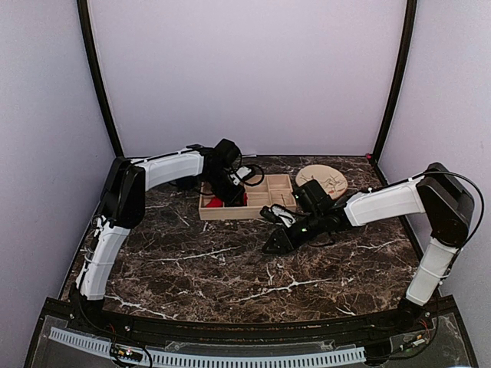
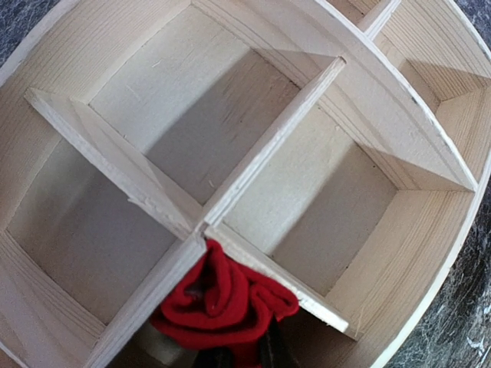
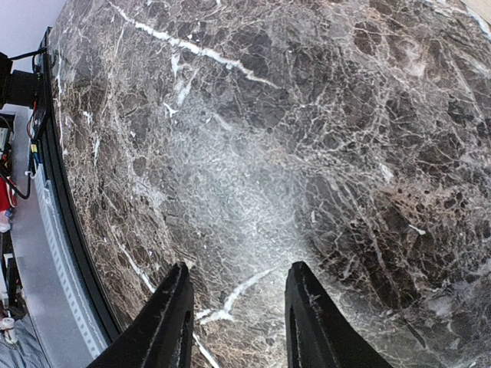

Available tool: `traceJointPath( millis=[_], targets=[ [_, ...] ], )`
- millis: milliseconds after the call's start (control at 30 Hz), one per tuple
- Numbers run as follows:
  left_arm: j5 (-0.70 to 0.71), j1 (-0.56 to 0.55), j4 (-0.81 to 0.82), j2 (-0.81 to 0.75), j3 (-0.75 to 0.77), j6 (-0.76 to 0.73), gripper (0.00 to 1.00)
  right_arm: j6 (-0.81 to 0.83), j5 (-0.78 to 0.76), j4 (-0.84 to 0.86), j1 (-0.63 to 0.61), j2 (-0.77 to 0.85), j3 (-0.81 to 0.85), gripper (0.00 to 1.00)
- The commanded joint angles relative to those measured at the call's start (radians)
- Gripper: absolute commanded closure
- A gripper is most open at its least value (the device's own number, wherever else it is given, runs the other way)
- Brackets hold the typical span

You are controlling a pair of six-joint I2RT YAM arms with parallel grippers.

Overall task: Roll the socks
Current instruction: Place the sock in the storage box.

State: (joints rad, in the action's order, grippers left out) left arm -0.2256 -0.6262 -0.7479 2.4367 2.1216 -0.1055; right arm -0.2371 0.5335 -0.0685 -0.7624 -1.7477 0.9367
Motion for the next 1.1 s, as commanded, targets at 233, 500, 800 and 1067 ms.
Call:
traceJointPath(
  millis=[233, 500, 800, 1067],
  targets=[
    [0.067, 0.036, -0.102, -0.033, -0.050, 0.045, 0.65, 0.010, -0.006, -0.015, 0.012, -0.017, 0.050, 0.61],
    [0.062, 0.036, -0.093, -0.098, -0.052, 0.056, 0.60, 0.015, -0.002, -0.026, 0.012, -0.027, 0.070, 0.61],
    [-0.036, 0.036, -0.044, -0.160, -0.059, 0.070, 0.59, 0.011, 0.004, -0.024, 0.012, -0.029, 0.071, 0.02],
    [-0.059, 0.036, 0.014, -0.208, -0.067, 0.086, 0.58, 0.014, 0.006, -0.024, 0.012, -0.035, 0.079, 0.00]
  ],
)
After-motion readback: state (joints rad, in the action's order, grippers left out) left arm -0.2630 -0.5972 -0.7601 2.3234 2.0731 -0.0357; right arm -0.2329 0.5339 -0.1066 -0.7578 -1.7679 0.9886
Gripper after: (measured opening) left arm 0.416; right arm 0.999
